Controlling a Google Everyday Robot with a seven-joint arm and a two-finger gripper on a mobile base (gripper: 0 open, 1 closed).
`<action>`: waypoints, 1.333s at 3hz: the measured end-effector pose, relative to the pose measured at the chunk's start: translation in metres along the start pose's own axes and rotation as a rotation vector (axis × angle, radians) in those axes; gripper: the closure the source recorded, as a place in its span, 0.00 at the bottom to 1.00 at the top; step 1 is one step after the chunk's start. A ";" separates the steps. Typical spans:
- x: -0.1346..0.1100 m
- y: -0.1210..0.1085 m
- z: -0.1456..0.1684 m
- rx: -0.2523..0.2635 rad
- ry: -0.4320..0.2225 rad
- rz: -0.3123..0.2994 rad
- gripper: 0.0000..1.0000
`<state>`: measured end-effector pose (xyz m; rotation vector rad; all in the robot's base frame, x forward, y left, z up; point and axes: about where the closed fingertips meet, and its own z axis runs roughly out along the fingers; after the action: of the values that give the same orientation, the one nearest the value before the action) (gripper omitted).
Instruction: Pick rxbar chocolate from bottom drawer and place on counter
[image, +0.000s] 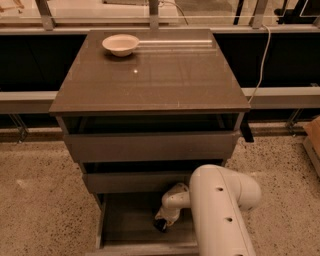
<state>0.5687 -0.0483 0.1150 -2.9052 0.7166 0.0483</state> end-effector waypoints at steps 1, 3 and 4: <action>-0.006 -0.022 -0.029 0.146 -0.048 0.017 1.00; -0.028 -0.039 -0.154 0.488 -0.136 0.013 1.00; -0.055 -0.036 -0.228 0.610 -0.143 -0.171 1.00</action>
Offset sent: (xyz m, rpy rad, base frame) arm -0.0021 0.0065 0.1927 0.6126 -0.2078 0.1239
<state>0.5351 -0.0263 0.3487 -2.3354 0.3698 0.0143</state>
